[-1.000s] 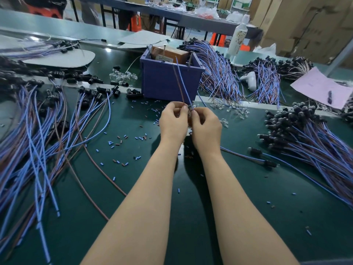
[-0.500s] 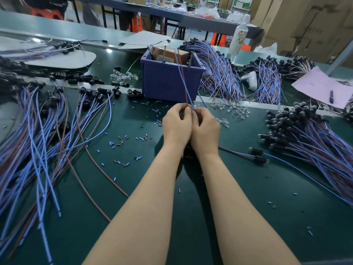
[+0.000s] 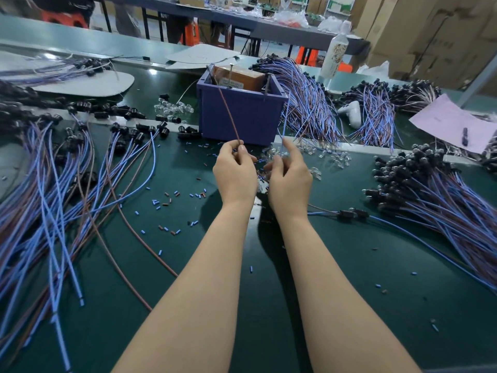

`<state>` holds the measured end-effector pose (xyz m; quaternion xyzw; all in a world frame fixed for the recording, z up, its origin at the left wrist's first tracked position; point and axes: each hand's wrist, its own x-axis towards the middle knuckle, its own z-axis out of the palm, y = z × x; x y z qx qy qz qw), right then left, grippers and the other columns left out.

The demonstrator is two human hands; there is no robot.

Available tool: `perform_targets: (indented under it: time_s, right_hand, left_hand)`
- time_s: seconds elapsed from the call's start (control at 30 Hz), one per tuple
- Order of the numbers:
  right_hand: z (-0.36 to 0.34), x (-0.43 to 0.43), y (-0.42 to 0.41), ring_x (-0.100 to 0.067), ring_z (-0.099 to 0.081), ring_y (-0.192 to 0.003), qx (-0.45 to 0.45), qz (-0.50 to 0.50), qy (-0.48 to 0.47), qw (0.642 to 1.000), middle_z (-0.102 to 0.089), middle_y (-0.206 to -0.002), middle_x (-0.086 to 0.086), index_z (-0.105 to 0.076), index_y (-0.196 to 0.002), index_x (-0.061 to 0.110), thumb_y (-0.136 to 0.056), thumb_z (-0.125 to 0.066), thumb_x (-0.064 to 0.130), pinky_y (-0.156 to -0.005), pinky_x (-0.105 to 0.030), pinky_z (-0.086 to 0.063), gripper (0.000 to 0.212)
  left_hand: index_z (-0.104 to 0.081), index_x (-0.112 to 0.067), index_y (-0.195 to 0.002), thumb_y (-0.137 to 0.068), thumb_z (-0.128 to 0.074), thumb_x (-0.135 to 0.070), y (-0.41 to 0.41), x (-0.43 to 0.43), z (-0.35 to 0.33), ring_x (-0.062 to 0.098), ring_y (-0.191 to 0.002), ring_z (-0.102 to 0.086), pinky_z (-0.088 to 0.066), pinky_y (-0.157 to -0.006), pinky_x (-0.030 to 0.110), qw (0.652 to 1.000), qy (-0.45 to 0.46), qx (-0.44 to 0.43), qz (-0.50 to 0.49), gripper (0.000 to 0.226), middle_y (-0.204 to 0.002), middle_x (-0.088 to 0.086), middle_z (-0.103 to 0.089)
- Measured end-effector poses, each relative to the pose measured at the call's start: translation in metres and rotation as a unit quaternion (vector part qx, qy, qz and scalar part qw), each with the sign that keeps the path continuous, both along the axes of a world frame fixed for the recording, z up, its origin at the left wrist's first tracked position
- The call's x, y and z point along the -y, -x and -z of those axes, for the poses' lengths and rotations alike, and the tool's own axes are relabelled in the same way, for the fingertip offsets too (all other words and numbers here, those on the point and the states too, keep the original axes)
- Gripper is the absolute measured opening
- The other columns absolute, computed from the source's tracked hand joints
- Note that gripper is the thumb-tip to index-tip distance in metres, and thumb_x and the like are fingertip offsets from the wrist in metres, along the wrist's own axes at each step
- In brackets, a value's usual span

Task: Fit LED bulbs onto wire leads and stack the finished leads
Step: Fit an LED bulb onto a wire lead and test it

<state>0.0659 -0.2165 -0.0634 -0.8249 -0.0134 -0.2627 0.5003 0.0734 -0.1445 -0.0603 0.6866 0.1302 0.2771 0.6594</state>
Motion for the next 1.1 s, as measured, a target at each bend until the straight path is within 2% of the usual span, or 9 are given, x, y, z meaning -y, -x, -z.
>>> perform_targets:
  time_s: [0.17, 0.33, 0.43, 0.57, 0.67, 0.73, 0.8, 0.93, 1.1]
  right_hand:
    - [-0.0006, -0.0015, 0.0025, -0.028, -0.062, -0.084, 0.000, -0.017, 0.027, 0.999, -0.070, -0.090, -0.009, -0.048, -0.135, 0.012, -0.096, -0.048, 0.011, -0.077, -0.028, -0.038, 0.039]
    - [0.0005, -0.0039, 0.0033, -0.023, -0.056, -0.071, 0.009, -0.013, 0.022, 1.000, -0.067, -0.077, -0.006, -0.048, -0.134, 0.009, -0.093, -0.048, 0.009, -0.069, -0.025, -0.037, 0.041]
    - [0.0009, -0.0029, 0.0014, -0.025, -0.060, -0.075, 0.016, 0.012, 0.005, 1.000, -0.070, -0.080, -0.008, -0.045, -0.136, 0.007, -0.094, -0.047, 0.009, -0.067, -0.020, -0.034, 0.043]
    - [-0.0002, -0.0028, 0.0015, -0.026, -0.061, -0.077, 0.016, 0.032, -0.009, 0.999, -0.070, -0.080, -0.010, -0.046, -0.136, 0.007, -0.094, -0.047, 0.010, -0.068, -0.020, -0.035, 0.043]
    - [-0.0009, -0.0038, 0.0034, -0.028, -0.061, -0.078, 0.011, 0.027, 0.018, 0.999, -0.070, -0.082, -0.012, -0.052, -0.131, 0.009, -0.093, -0.048, 0.010, -0.069, -0.022, -0.035, 0.038]
    - [-0.0014, -0.0042, 0.0038, -0.029, -0.063, -0.087, -0.003, 0.016, 0.032, 0.999, -0.071, -0.093, -0.014, -0.055, -0.129, 0.008, -0.093, -0.048, 0.010, -0.078, -0.025, -0.040, 0.037]
    - [-0.0021, -0.0047, 0.0046, -0.029, -0.064, -0.093, -0.022, -0.002, 0.039, 0.999, -0.071, -0.100, -0.013, -0.057, -0.129, 0.009, -0.093, -0.047, 0.010, -0.085, -0.032, -0.044, 0.037]
    - [-0.0032, -0.0046, 0.0053, -0.028, -0.064, -0.090, -0.027, -0.009, 0.052, 0.998, -0.071, -0.091, -0.011, -0.059, -0.127, 0.011, -0.093, -0.048, 0.011, -0.083, -0.031, -0.042, 0.035]
    - [-0.0037, -0.0054, 0.0073, -0.029, -0.063, -0.084, -0.031, -0.012, 0.048, 0.998, -0.070, -0.085, -0.012, -0.060, -0.125, 0.011, -0.092, -0.049, 0.011, -0.081, -0.033, -0.044, 0.034]
  left_hand:
    - [-0.060, -0.003, -0.111, -0.098, -0.045, -0.011, 0.0012, 0.0000, -0.0011, 0.013, -0.073, -0.060, -0.046, -0.073, 0.020, 1.000, -0.004, -0.014, 0.021, 0.022, -0.077, 0.004, -0.064]
    - [-0.060, -0.005, -0.110, -0.097, -0.045, -0.011, 0.0027, -0.0001, -0.0022, 0.015, -0.077, -0.062, -0.048, -0.079, 0.024, 0.999, 0.003, -0.018, 0.028, 0.021, -0.077, 0.004, -0.064]
    - [-0.060, -0.006, -0.109, -0.097, -0.045, -0.012, 0.0035, 0.0008, -0.0022, 0.018, -0.080, -0.062, -0.048, -0.081, 0.027, 0.999, 0.002, -0.019, 0.029, 0.019, -0.076, 0.002, -0.064]
    - [-0.060, -0.007, -0.107, -0.097, -0.046, -0.012, 0.0032, 0.0014, -0.0017, 0.014, -0.075, -0.059, -0.046, -0.078, 0.023, 1.000, 0.006, -0.015, 0.027, 0.019, -0.072, -0.002, -0.062]
    - [-0.061, -0.007, -0.107, -0.096, -0.047, -0.012, 0.0028, 0.0013, -0.0010, 0.009, -0.069, -0.058, -0.042, -0.067, 0.011, 1.000, -0.004, -0.012, 0.023, 0.019, -0.074, 0.001, -0.063]
    - [-0.062, -0.007, -0.107, -0.096, -0.047, -0.012, 0.0026, 0.0014, -0.0005, 0.005, -0.066, -0.057, -0.039, -0.060, 0.003, 1.000, -0.010, -0.011, 0.021, 0.019, -0.076, 0.002, -0.064]
    - [-0.062, -0.007, -0.107, -0.096, -0.047, -0.012, 0.0022, 0.0014, -0.0001, 0.004, -0.065, -0.057, -0.038, -0.057, 0.001, 1.000, -0.008, -0.013, 0.022, 0.019, -0.078, 0.003, -0.064]
    - [-0.062, -0.007, -0.107, -0.096, -0.047, -0.012, 0.0019, 0.0012, -0.0006, 0.012, -0.070, -0.059, -0.042, -0.059, 0.007, 1.000, -0.004, -0.017, 0.022, 0.019, -0.080, 0.005, -0.065]
    - [-0.062, -0.007, -0.108, -0.096, -0.047, -0.013, 0.0021, 0.0016, -0.0011, 0.017, -0.078, -0.062, -0.046, -0.073, 0.021, 0.999, 0.001, -0.024, 0.026, 0.020, -0.086, 0.009, -0.068]
